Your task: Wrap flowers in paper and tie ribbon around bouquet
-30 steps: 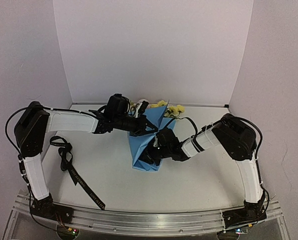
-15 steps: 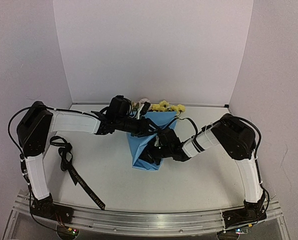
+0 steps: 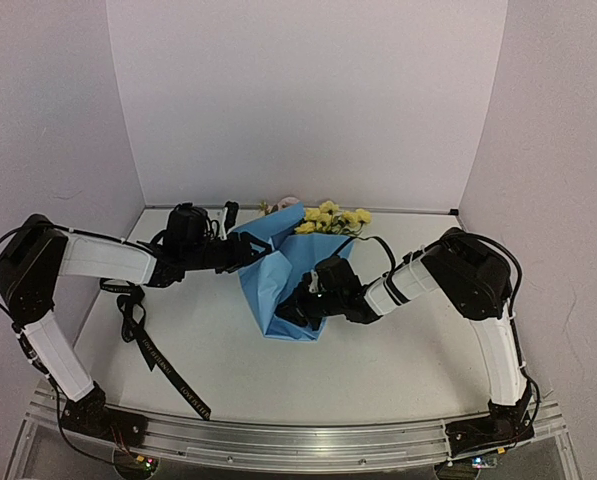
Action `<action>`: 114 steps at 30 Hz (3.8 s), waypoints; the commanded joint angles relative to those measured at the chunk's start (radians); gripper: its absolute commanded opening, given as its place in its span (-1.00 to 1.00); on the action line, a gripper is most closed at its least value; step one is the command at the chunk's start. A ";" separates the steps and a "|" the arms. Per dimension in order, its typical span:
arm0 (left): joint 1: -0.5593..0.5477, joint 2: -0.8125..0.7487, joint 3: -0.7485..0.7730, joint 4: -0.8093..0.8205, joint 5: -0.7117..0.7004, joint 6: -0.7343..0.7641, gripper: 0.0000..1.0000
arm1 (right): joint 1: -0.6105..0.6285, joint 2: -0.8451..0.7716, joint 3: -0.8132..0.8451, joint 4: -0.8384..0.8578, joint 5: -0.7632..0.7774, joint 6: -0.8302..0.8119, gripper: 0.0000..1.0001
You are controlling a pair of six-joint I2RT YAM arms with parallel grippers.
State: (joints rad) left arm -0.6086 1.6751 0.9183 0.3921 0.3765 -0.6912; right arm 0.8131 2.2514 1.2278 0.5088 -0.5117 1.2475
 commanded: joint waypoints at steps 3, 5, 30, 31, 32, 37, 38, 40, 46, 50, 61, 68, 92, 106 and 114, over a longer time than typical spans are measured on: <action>0.003 -0.097 -0.075 -0.025 -0.332 -0.140 0.11 | -0.002 0.024 0.008 0.011 0.001 0.009 -0.77; 0.003 -0.129 -0.108 -0.070 -0.451 -0.200 0.12 | -0.002 0.024 0.007 0.010 0.001 0.009 -0.77; -0.007 0.110 0.012 -0.192 -0.230 -0.320 -0.44 | -0.001 -0.114 0.124 -0.347 0.085 -0.179 -0.77; -0.013 0.125 0.029 -0.195 -0.219 -0.311 -0.44 | -0.001 -0.110 0.133 -0.377 0.095 -0.185 -0.77; -0.018 0.140 0.046 -0.195 -0.208 -0.303 -0.44 | 0.000 -0.101 0.146 -0.407 0.102 -0.191 -0.77; -0.033 0.197 0.103 -0.187 -0.154 -0.269 -0.45 | -0.001 -0.078 0.172 -0.458 0.116 -0.209 -0.79; -0.037 0.207 0.122 -0.188 -0.144 -0.258 -0.45 | -0.001 -0.081 0.169 -0.459 0.121 -0.212 -0.80; -0.043 0.232 0.152 -0.203 -0.120 -0.240 -0.46 | -0.002 -0.100 0.152 -0.460 0.140 -0.216 -0.79; -0.053 0.274 0.194 -0.215 -0.090 -0.214 -0.46 | -0.001 -0.193 0.095 -0.466 0.194 -0.243 -0.77; -0.054 0.282 0.205 -0.222 -0.083 -0.207 -0.46 | -0.002 -0.241 0.060 -0.473 0.220 -0.255 -0.77; -0.059 0.302 0.250 -0.253 -0.054 -0.171 -0.46 | -0.001 -0.350 -0.056 -0.550 0.300 -0.297 -0.77; -0.080 0.322 0.295 -0.283 -0.048 -0.137 -0.46 | -0.001 -0.490 -0.187 -0.565 0.355 -0.299 -0.71; -0.105 0.335 0.312 -0.304 -0.031 -0.104 -0.46 | -0.004 -0.550 -0.104 -0.605 0.362 -0.238 0.81; -0.105 0.308 0.293 -0.297 -0.031 -0.099 -0.46 | -0.017 -0.385 0.024 -0.631 0.306 -0.127 0.37; -0.105 0.278 0.276 -0.292 -0.025 -0.100 -0.45 | -0.023 -0.301 0.150 -0.678 0.300 -0.182 0.16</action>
State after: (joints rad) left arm -0.7090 2.0182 1.2064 0.0864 0.3393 -0.8082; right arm 0.7960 1.8994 1.2816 -0.1447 -0.2088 1.1012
